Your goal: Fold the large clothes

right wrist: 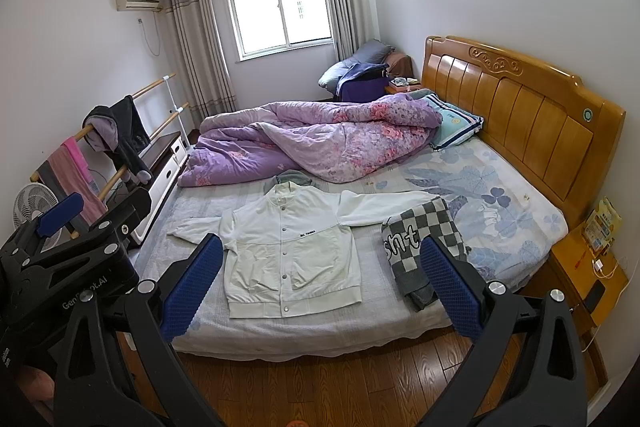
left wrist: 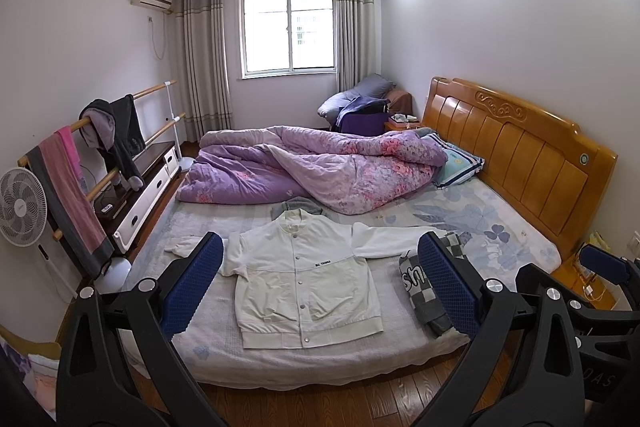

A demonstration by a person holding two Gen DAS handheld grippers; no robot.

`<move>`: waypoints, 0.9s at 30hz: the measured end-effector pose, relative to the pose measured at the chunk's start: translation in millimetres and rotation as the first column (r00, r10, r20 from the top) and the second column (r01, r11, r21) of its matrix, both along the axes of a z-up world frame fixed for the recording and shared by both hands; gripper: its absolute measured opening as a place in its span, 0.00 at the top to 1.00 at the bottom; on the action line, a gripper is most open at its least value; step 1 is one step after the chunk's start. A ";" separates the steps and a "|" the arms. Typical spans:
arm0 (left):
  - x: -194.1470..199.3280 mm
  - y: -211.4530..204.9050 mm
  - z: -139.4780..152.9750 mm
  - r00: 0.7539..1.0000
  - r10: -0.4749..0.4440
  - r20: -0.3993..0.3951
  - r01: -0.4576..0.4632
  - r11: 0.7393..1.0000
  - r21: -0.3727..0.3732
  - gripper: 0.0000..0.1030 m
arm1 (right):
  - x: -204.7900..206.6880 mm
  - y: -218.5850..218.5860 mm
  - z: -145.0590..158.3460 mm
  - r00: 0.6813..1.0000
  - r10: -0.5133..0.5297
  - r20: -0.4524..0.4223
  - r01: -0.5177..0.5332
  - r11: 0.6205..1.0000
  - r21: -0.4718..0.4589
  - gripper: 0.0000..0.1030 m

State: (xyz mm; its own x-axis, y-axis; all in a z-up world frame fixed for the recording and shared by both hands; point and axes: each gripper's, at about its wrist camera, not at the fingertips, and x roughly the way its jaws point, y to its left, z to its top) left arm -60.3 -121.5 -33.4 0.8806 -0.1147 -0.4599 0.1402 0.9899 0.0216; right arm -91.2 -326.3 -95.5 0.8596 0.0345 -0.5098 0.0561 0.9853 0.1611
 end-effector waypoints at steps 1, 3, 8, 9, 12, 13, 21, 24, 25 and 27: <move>0.0 -0.3 -0.1 1.000 0.000 -0.001 0.000 1.000 -0.001 0.05 | -0.2 -0.1 0.4 1.000 0.001 0.001 -0.001 1.000 -0.001 0.08; -0.1 -0.9 -0.2 1.000 -0.001 0.000 0.001 1.000 0.002 0.05 | -0.2 0.0 0.6 1.000 0.000 0.001 0.000 1.000 -0.003 0.08; 0.3 -0.9 0.0 1.000 0.000 0.000 0.000 1.000 0.000 0.05 | -1.6 -1.1 -1.2 1.000 -0.004 0.002 0.004 1.000 -0.003 0.08; 0.5 -0.5 0.3 1.000 0.000 -0.001 0.000 1.000 0.001 0.05 | -1.5 -1.4 -1.5 1.000 -0.004 0.002 0.004 1.000 -0.003 0.07; 0.9 0.7 0.8 1.000 -0.001 -0.001 0.001 1.000 0.001 0.05 | -1.4 -1.5 -1.4 1.000 -0.003 0.001 0.003 1.000 -0.002 0.07; 0.8 0.2 0.7 1.000 -0.001 -0.001 0.001 1.000 0.001 0.05 | -1.5 -1.7 -1.4 1.000 -0.004 0.001 0.004 1.000 -0.002 0.07; 2.5 0.4 -0.1 1.000 -0.003 -0.005 0.003 1.000 0.002 0.05 | -1.2 -2.5 -1.0 1.000 -0.005 -0.002 0.005 1.000 0.000 0.08; 2.5 0.7 -1.2 1.000 -0.003 -0.005 0.003 1.000 0.007 0.05 | -1.5 -2.8 -1.5 1.000 -0.006 -0.003 0.006 1.000 0.000 0.08; 2.7 0.9 -1.1 1.000 -0.003 -0.006 0.003 1.000 0.004 0.05 | -1.9 -2.9 -2.0 1.000 -0.008 -0.003 0.008 1.000 0.000 0.08; 3.3 3.2 -0.6 1.000 -0.005 -0.008 0.005 1.000 0.000 0.05 | -1.5 -3.5 -1.8 1.000 -0.006 -0.003 0.006 1.000 0.000 0.08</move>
